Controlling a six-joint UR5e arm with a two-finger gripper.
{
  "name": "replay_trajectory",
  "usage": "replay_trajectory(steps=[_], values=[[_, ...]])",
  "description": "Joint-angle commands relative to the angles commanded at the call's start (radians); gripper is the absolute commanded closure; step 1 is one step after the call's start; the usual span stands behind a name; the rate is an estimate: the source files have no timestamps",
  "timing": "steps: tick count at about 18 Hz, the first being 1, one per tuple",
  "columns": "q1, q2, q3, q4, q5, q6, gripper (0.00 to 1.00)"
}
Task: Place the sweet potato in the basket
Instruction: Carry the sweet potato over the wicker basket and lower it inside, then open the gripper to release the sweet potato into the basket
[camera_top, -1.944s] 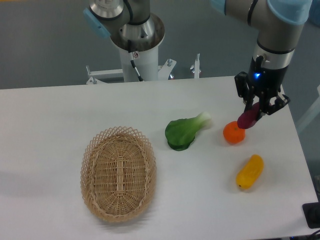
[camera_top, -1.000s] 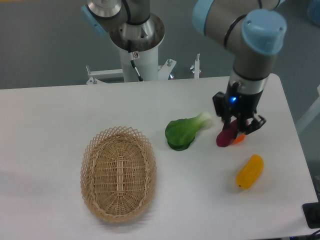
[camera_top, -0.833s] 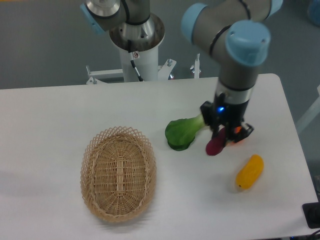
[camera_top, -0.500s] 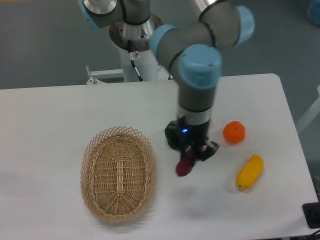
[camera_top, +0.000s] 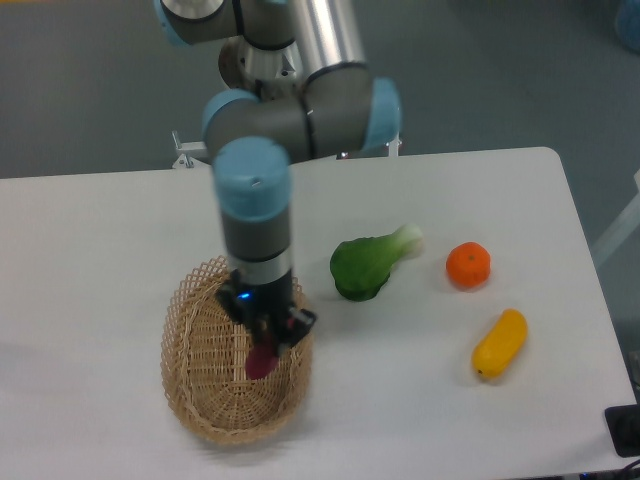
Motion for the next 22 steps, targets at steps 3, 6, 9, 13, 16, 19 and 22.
replay_trajectory(steps=[3,6,9,13,16,19,22], values=[[-0.015,-0.031,0.000,0.005,0.000,-0.003,0.66],[-0.029,-0.055,-0.003,0.014,0.003,-0.003,0.66],[-0.035,-0.068,-0.011,0.018,0.003,-0.002,0.66],[-0.037,-0.072,-0.015,0.020,0.003,0.000,0.62],[-0.037,-0.072,-0.014,0.020,0.003,0.001,0.58],[-0.037,-0.066,-0.003,0.020,0.003,0.005,0.13],[-0.035,-0.048,0.014,0.020,0.003,0.009,0.00]])
